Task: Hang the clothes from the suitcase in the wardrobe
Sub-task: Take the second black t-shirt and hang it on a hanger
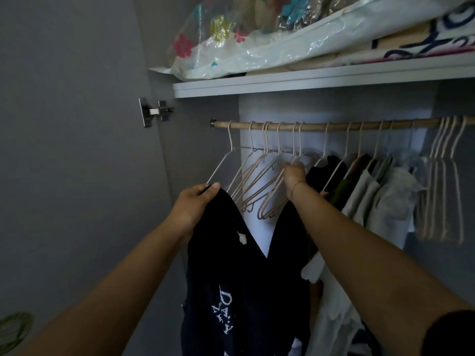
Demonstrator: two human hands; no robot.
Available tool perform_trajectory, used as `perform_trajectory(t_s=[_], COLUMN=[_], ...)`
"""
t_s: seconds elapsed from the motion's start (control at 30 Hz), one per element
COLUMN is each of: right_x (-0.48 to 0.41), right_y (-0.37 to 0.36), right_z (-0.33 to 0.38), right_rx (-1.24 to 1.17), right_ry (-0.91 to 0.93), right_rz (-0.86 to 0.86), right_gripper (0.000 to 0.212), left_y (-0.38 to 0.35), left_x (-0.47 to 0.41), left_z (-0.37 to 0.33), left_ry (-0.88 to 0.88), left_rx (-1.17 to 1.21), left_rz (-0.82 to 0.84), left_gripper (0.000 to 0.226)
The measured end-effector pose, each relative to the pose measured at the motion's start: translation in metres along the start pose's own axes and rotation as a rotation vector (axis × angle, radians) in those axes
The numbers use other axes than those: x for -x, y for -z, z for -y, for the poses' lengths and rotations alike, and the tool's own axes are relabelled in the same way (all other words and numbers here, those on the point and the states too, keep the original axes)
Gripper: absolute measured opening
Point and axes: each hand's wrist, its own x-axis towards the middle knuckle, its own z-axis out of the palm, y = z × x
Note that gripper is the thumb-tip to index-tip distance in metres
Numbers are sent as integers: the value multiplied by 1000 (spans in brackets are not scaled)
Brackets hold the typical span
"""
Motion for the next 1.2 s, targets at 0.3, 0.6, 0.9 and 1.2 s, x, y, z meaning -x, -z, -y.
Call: perform_trajectory(t_s=[0.3, 0.6, 0.9, 1.2], right_x=[-74, -103, -103, -24], right_y=[7, 6, 19, 46], right_z=[-29, -44, -42, -51], right_rx=[82, 74, 100, 4], right_ry=[-165, -36, 208, 298], right_rz=[-136, 31, 47, 215], right_gripper=[54, 30, 27, 23], left_y=[-26, -47, -61, -53], left_x=[-41, -67, -70, -51], left_z=[11, 9, 10, 26], left_ry=[41, 71, 92, 95], left_rx=[18, 7, 69, 59], left_rz=[13, 64, 89, 113], left_gripper=[25, 24, 23, 20])
